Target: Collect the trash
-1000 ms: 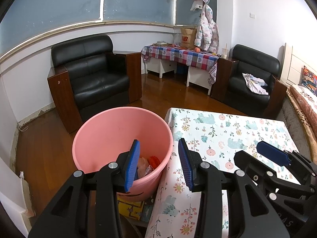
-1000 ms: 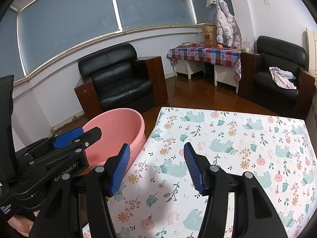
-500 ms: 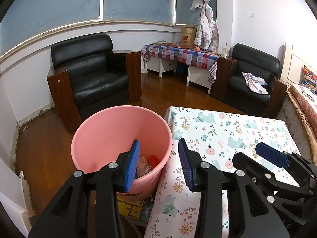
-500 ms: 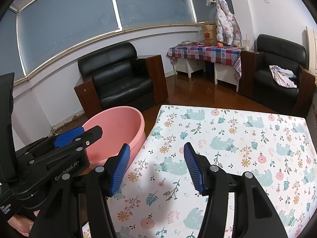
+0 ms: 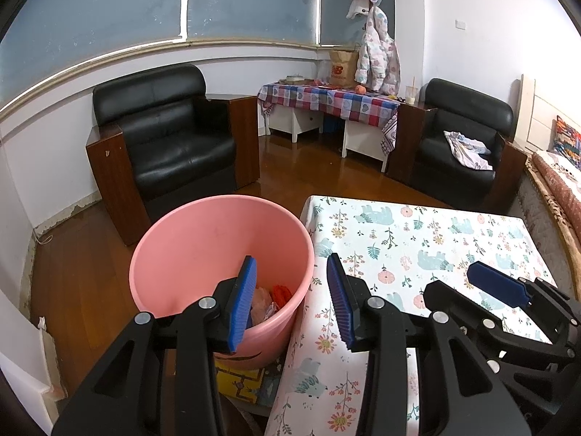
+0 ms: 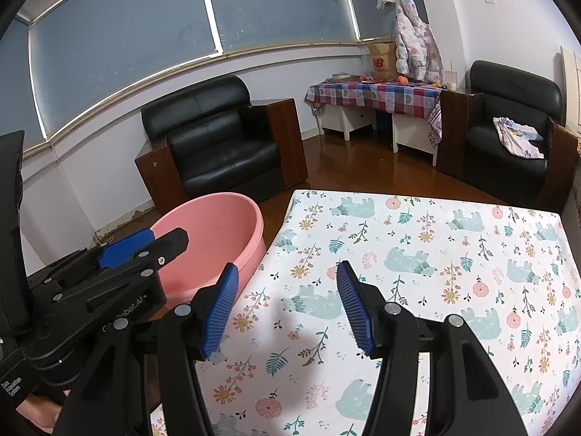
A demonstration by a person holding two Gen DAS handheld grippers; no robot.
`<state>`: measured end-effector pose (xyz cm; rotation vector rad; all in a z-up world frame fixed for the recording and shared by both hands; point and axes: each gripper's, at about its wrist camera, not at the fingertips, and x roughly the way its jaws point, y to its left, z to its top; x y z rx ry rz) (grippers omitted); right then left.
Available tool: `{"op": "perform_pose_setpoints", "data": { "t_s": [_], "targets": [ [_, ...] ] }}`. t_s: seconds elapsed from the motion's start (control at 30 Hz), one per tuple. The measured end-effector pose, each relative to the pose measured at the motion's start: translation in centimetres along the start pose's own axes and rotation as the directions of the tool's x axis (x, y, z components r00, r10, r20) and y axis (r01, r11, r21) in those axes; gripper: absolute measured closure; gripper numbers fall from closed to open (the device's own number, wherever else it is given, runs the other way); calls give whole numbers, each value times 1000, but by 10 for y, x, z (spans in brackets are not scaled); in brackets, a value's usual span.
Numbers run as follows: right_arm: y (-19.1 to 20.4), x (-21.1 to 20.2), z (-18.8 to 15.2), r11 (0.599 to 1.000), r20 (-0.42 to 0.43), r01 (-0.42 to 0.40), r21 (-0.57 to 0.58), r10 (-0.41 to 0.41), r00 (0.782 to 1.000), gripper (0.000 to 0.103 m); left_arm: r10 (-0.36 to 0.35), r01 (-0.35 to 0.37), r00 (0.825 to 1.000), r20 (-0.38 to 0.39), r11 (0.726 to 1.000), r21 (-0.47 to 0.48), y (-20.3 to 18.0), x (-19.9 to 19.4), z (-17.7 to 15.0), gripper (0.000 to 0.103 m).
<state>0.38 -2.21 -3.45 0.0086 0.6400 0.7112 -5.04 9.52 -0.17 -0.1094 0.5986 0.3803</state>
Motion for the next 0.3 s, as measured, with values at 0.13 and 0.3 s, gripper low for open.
{"op": "perform_pose_setpoints", "data": {
  "t_s": [0.13, 0.3],
  "targets": [
    [-1, -1, 1, 1000, 0, -1, 0, 1, 1000, 47, 0, 0, 1000, -19, 1000, 1, -1, 2, -1, 62],
    [-2, 1, -2, 1000, -1, -1, 2, 1, 1000, 47, 1, -1, 1000, -23, 1000, -4, 0, 2, 0, 62]
  ]
}}
